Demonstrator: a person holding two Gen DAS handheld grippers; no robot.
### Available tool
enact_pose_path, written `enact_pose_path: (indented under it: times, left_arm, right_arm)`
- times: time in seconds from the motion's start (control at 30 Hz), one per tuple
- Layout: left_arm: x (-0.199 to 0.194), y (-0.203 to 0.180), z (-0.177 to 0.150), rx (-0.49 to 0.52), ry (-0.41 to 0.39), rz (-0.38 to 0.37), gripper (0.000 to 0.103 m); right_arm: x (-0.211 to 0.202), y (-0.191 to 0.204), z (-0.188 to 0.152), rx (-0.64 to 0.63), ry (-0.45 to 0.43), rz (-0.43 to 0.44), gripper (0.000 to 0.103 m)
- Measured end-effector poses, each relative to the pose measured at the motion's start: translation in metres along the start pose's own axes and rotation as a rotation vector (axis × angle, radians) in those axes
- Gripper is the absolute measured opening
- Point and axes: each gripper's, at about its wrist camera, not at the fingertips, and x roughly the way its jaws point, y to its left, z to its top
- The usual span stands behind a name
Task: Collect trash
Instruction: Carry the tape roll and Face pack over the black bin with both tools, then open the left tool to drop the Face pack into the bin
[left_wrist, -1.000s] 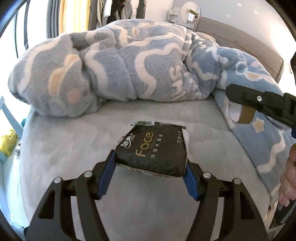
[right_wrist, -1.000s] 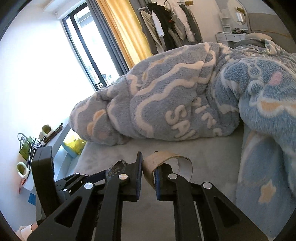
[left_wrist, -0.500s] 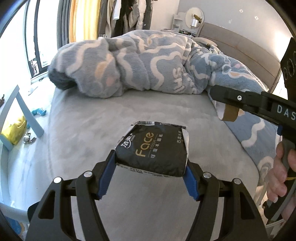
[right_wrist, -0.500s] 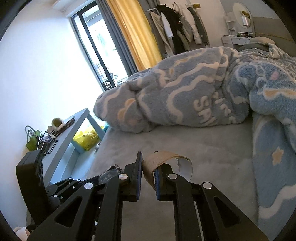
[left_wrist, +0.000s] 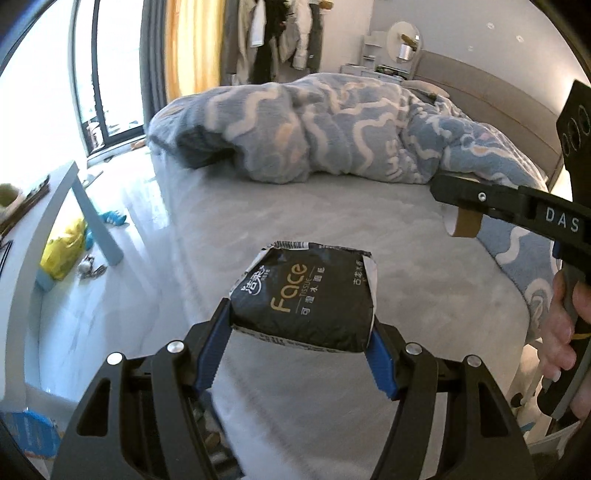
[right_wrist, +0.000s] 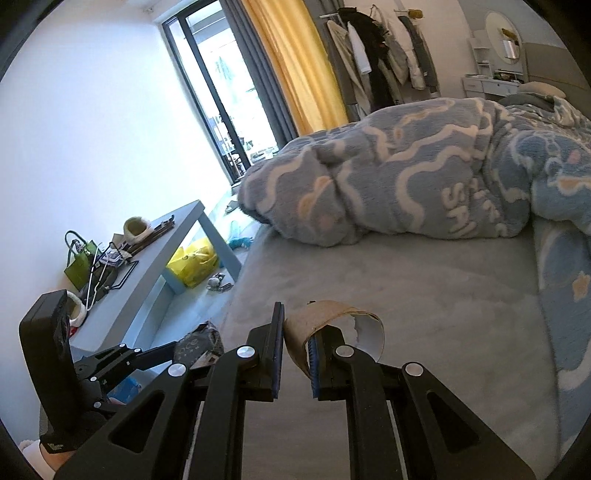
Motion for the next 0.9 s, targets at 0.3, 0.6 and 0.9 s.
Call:
enact_pose_path:
  times: [0.3, 0.6, 0.9]
  left_arm:
    - [-0.024, 0.056, -0.026, -0.028, 0.020, 0.051, 0.069]
    - [-0.025, 0.114, -0.052, -0.068, 0.105, 0.118, 0.069]
    - [-0.011, 0.167, -0.083, -0.161, 0.219, 0.139, 0.070]
  right_arm:
    - [0.028, 0.059, -0.010, -0.054, 0.033, 0.044, 0.012]
    - [0.065, 0.116, -0.019, -0.116, 0.087, 0.092, 0.012]
    - [0.094, 0.169, -0.033, -0.183, 0.144, 0.139, 0.012]
